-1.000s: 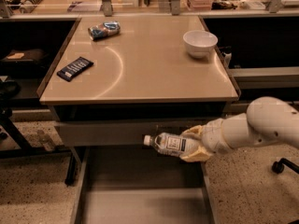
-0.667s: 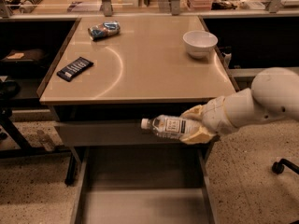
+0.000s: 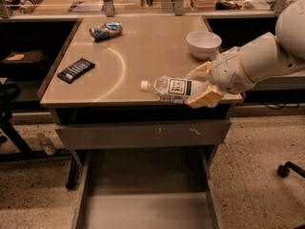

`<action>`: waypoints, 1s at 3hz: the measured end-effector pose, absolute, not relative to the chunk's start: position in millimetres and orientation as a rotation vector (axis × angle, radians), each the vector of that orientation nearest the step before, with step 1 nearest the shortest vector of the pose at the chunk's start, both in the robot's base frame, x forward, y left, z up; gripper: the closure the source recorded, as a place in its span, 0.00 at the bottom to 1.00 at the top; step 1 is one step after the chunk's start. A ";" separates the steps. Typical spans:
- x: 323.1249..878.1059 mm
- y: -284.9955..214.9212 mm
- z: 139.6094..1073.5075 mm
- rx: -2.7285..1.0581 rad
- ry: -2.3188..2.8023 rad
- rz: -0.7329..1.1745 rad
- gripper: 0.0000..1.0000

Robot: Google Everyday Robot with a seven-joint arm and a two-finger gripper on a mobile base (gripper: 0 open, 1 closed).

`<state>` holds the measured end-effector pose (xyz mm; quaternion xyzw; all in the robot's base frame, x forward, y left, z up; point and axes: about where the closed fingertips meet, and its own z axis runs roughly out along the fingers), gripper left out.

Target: Pick blue plastic bottle from middle drawer and place on counter

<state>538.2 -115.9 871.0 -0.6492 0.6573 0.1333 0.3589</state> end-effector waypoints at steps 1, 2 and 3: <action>538.7 -115.3 871.7 -1.675 1.691 0.342 1.00; 545.8 -109.8 890.3 -1.670 1.610 0.286 1.00; 556.7 -87.2 913.7 -1.677 1.497 0.267 1.00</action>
Offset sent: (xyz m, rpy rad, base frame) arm 0.0187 0.0105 0.0519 0.0382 -0.2308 0.0355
